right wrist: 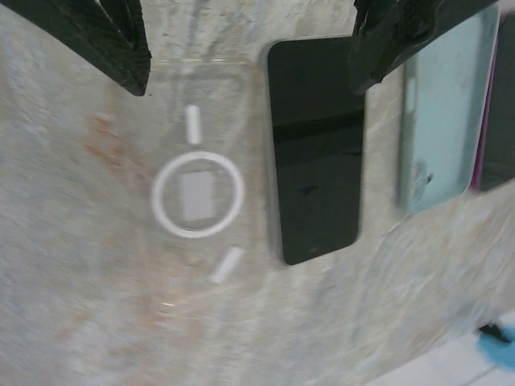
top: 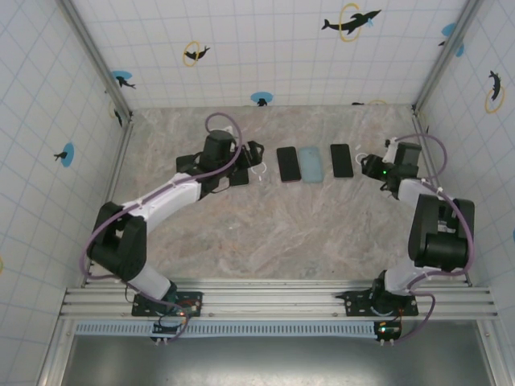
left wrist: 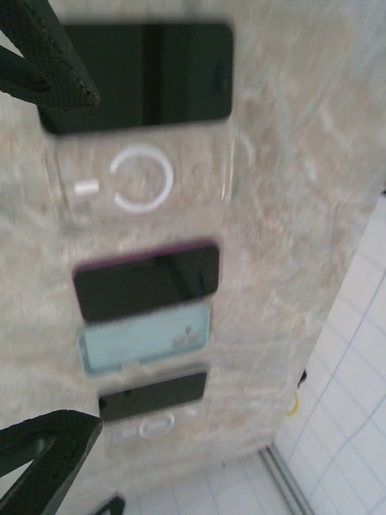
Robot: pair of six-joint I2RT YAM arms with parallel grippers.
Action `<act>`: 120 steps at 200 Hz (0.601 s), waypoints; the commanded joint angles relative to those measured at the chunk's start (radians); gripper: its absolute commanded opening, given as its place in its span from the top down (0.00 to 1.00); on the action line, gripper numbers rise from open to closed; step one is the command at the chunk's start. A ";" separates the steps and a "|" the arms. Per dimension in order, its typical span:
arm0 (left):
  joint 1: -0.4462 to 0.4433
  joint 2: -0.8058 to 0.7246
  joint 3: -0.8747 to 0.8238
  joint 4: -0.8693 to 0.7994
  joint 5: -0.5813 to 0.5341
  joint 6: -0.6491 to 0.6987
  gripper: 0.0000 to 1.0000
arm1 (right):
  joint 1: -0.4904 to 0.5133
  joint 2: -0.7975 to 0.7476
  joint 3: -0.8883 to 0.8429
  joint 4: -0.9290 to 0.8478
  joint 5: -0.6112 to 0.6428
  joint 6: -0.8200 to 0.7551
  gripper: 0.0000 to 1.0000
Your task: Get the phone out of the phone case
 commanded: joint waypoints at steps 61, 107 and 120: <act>0.299 -0.261 -0.456 0.143 -0.075 0.451 0.02 | 0.086 -0.285 -0.501 0.502 0.373 0.015 0.01; 0.453 -0.292 -0.788 0.533 -0.071 0.559 0.03 | 0.090 -0.205 -0.711 0.797 0.409 -0.035 0.01; 0.480 -0.259 -0.830 0.614 -0.065 0.575 0.02 | 0.076 -0.155 -0.721 0.852 0.414 -0.014 0.01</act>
